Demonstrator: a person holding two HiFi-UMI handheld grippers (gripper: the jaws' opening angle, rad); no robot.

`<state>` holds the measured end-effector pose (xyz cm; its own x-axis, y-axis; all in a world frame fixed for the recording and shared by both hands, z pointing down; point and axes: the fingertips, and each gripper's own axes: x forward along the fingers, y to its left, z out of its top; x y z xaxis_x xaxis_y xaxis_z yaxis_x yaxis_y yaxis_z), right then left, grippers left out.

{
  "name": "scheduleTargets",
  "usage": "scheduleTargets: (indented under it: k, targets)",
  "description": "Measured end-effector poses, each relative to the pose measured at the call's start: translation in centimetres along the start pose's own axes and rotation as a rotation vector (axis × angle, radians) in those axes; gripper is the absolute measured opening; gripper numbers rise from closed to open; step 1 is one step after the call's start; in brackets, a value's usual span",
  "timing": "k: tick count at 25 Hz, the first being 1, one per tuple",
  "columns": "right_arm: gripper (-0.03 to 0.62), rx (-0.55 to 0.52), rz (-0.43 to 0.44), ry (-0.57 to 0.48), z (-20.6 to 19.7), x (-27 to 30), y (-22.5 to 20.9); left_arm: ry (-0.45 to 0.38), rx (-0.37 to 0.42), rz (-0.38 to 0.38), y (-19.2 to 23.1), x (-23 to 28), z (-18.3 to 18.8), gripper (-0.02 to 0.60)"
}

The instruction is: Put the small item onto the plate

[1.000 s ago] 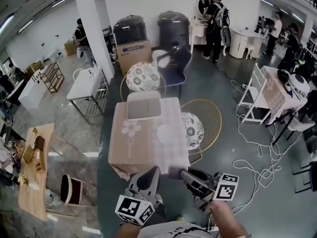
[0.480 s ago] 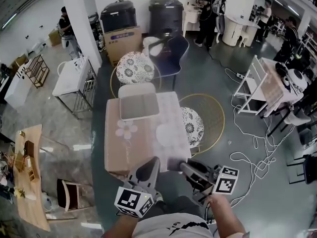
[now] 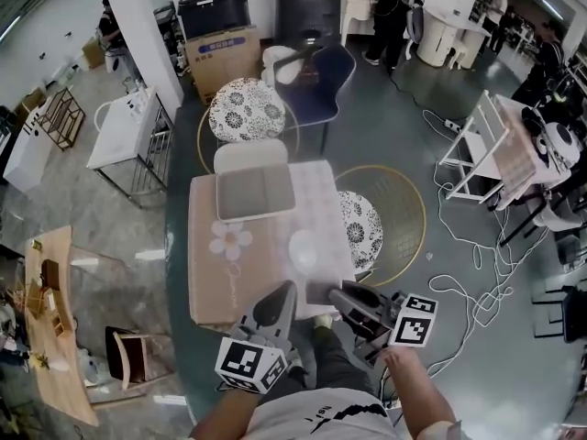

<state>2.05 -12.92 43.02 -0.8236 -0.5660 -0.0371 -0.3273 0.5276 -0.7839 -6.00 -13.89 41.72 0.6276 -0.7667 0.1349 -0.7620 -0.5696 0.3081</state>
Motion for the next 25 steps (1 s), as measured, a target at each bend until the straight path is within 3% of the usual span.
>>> scheduleTargets:
  k: [8,14,19,25]
  targets:
    - [0.092,0.046,0.004,0.122,1.9,3.6,-7.8,0.033,-0.022,0.104,4.8,6.0,-0.6,0.005]
    - [0.092,0.081,-0.048,0.222,0.4,4.5,-14.3,0.047,-0.024,0.138,6.0,9.5,-2.6,0.005]
    - [0.093,0.100,-0.120,0.284,-2.7,5.7,-20.2,0.068,-0.025,0.132,8.3,11.8,-6.2,0.005]
    - [0.092,0.113,-0.224,0.330,-7.3,6.3,-28.1,0.113,-0.035,0.117,11.4,14.1,-13.2,0.005]
